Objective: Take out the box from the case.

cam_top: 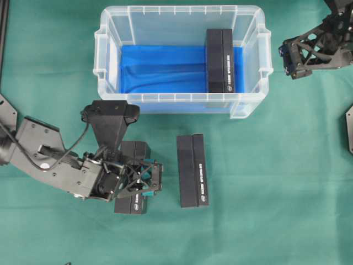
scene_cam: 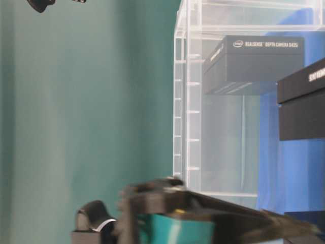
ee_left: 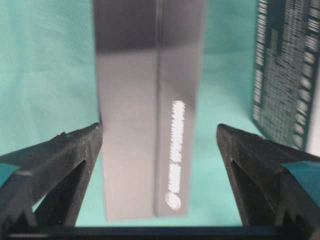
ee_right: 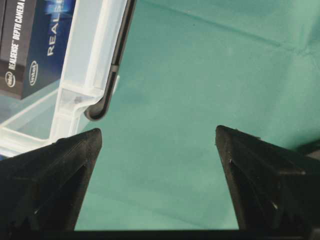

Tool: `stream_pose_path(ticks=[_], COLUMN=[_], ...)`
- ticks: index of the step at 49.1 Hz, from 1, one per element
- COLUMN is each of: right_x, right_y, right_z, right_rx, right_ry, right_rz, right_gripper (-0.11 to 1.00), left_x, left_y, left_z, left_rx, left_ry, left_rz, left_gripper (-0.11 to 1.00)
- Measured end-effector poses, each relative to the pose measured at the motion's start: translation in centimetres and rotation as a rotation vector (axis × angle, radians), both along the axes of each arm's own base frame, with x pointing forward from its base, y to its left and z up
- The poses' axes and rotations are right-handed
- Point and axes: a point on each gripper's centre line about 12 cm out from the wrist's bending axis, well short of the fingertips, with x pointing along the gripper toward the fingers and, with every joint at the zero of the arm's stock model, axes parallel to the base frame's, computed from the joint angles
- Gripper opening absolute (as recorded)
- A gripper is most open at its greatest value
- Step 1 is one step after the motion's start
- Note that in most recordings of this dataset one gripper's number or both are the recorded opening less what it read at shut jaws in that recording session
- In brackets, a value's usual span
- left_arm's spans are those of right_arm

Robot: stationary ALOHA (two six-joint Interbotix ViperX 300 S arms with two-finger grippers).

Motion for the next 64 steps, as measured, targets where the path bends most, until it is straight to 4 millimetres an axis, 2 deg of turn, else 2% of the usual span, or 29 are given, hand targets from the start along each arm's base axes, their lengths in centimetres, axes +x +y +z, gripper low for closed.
stream_pose_path(ticks=[9,23,28,51,56,64], right_x=[-0.1,-0.1,-0.1,-0.1,-0.1,-0.1], right_y=[0.0,0.0,0.0,0.0,0.0,0.0], right_z=[0.1,0.1,0.1,0.1,0.1,0.1], right_rx=[-0.001,-0.001,-0.001,0.0,-0.001,0.0], right_ry=[-0.003,-0.003,-0.003,-0.001,-0.001,-0.001], right_rz=[0.0,0.0,0.0,0.0,0.001,0.0], right_gripper=[0.91,0.91,0.91,0.91,0.91,0.91], left_x=[-0.1,-0.9,-0.7,-0.9,-1.7,-4.3], left_y=[0.1,0.5,0.5,0.6,0.8,0.9], left_z=[3.0,9.9,11.5,12.4,12.8,12.8], left_rx=[-0.007,0.007,0.012,0.017,0.016,0.024], left_ry=[-0.031,-0.049,-0.057,-0.063,-0.063,-0.034], left_rz=[0.011,-0.017,-0.035,-0.055,-0.055,-0.065], left_gripper=[0.97,0.97,0.97,0.97,0.97,0.97])
